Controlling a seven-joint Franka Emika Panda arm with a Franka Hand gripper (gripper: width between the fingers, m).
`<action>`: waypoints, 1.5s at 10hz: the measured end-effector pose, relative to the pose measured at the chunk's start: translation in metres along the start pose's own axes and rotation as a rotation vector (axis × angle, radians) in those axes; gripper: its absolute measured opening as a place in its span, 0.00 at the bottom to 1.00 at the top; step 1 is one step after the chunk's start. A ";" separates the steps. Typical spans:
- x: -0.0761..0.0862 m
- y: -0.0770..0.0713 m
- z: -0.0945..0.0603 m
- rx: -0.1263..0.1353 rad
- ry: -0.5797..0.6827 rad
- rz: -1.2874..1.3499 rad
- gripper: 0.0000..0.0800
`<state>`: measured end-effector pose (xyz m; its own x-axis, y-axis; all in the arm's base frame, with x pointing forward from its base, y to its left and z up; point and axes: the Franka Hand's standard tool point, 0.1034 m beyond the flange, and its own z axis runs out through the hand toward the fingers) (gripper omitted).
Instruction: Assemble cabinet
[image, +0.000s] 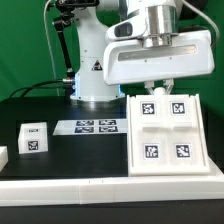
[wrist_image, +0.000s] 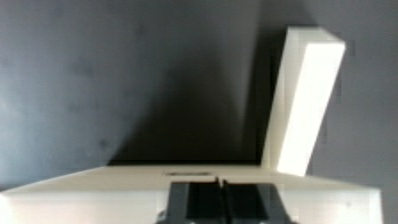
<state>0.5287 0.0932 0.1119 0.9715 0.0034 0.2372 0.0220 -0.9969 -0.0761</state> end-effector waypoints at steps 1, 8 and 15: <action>0.008 -0.001 -0.003 0.009 -0.026 0.006 0.00; 0.013 0.001 -0.011 0.015 -0.033 0.009 0.00; 0.029 -0.001 -0.022 0.029 -0.045 0.016 0.00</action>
Offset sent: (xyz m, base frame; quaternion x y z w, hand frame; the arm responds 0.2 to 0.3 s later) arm 0.0000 0.0000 0.0000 0.0000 0.0000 0.0000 1.0000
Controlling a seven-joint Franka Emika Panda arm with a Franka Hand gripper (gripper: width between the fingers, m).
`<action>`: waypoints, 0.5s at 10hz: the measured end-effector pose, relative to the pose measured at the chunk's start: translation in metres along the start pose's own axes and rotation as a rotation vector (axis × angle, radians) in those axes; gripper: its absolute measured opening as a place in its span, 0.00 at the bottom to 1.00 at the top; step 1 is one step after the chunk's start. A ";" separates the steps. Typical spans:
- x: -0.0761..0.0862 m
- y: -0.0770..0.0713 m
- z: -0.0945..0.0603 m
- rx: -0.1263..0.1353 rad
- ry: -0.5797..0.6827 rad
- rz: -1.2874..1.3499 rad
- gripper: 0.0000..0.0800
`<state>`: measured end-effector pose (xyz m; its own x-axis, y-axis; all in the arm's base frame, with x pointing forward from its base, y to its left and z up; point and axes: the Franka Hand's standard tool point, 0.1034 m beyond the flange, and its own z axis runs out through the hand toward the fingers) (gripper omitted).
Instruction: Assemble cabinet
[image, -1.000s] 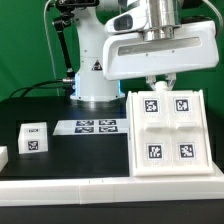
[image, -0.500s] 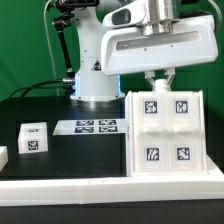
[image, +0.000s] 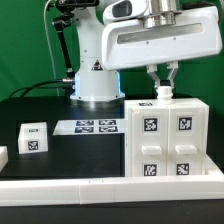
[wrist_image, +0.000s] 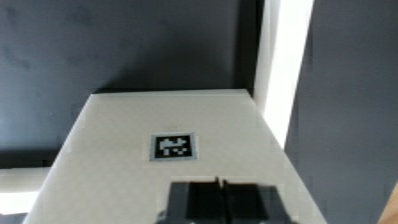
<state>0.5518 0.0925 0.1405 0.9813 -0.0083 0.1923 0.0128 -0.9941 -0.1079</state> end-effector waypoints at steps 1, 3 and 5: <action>0.000 0.000 0.000 0.000 0.000 0.000 0.00; -0.001 0.000 0.001 -0.001 -0.002 0.000 0.33; -0.025 0.021 0.012 -0.018 -0.026 -0.021 0.57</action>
Offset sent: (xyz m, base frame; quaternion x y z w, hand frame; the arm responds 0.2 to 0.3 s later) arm -0.0297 -0.0036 -0.0377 0.0066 -0.0029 0.0064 1.0000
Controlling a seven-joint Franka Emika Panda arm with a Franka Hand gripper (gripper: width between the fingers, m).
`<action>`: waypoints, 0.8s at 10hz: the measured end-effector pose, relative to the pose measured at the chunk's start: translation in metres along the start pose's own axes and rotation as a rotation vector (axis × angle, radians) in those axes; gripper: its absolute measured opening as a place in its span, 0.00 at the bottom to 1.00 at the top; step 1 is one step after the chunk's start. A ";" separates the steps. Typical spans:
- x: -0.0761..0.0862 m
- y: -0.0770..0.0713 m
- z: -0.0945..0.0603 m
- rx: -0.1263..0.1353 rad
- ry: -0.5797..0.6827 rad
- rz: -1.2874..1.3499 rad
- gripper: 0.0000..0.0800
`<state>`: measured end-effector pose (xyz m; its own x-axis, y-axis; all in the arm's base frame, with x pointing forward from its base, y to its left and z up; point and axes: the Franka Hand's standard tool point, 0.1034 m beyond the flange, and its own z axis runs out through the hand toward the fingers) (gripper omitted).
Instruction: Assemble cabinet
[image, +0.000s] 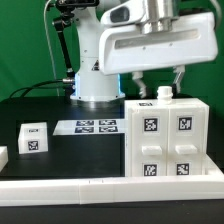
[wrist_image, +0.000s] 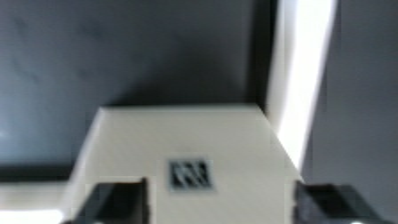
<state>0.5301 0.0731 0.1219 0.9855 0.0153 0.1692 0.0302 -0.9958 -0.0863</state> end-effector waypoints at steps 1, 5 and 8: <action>-0.010 0.015 0.000 -0.008 -0.007 -0.008 0.57; -0.042 0.112 0.001 -0.045 -0.052 -0.056 0.99; -0.050 0.158 0.001 -0.056 -0.069 -0.049 1.00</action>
Offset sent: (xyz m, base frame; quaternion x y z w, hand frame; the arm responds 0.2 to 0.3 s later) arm -0.0328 -0.0890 -0.0079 -0.0169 -0.0271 -0.0328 0.9990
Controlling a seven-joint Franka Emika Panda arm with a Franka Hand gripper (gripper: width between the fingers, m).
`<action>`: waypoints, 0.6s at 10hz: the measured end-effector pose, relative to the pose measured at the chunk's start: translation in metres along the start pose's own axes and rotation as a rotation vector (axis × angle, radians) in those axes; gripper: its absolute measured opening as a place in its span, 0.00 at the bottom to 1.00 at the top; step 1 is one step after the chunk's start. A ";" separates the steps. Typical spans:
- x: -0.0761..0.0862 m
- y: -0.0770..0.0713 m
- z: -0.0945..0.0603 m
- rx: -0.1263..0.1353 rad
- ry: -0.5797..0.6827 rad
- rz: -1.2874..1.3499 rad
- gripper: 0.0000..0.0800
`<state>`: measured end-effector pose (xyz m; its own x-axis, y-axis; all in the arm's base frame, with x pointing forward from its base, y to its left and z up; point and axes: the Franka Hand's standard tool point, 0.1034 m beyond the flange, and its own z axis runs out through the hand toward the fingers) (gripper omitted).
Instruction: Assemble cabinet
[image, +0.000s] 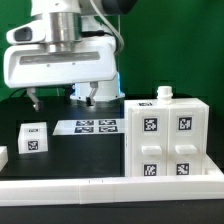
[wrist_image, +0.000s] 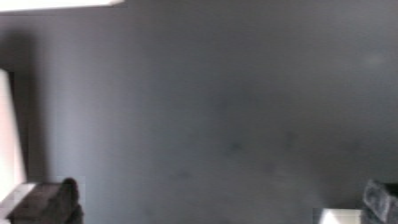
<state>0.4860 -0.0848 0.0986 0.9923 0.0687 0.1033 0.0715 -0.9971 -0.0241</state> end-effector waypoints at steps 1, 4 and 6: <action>0.001 -0.002 0.000 0.001 0.000 -0.006 1.00; -0.001 -0.001 0.002 0.004 -0.011 0.008 1.00; -0.015 0.019 0.007 0.007 -0.041 -0.005 1.00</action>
Offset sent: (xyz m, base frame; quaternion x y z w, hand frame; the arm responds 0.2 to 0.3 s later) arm 0.0000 0.0000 0.0000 0.0000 0.0000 0.0000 1.0000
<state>0.4734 -0.1048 0.0893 0.9952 0.0753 0.0630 0.0773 -0.9965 -0.0303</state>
